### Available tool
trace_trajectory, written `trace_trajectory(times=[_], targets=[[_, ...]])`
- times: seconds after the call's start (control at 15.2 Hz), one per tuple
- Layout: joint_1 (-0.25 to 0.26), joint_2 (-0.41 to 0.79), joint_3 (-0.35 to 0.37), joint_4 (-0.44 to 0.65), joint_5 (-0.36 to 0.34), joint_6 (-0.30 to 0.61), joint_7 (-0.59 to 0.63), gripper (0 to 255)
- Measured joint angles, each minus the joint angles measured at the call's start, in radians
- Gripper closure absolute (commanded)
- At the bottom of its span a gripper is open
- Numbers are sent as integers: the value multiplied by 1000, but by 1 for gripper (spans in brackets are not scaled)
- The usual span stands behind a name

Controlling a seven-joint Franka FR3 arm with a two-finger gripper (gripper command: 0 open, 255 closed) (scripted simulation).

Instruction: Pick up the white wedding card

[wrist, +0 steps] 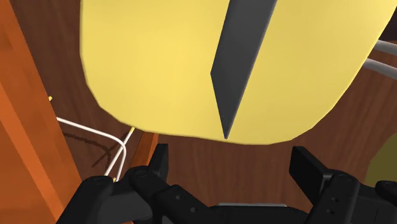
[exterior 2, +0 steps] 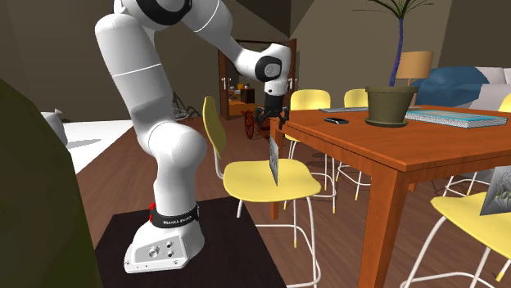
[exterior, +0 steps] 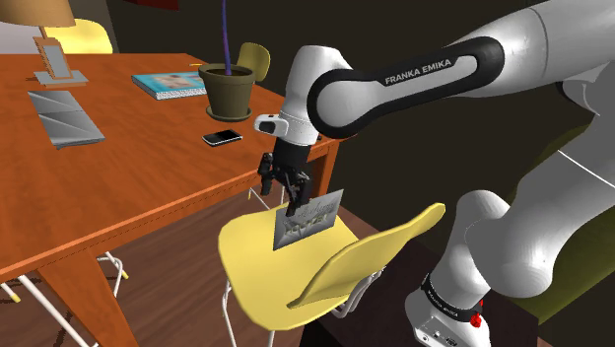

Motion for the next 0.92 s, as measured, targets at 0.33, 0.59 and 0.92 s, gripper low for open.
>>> trace_trajectory(times=[0.33,0.59,0.92], targets=[[2,13,0,-28,8,40,-12,255],[2,13,0,-30,8,42,-13,255],[2,10,1,-23,6,33,-9,255]])
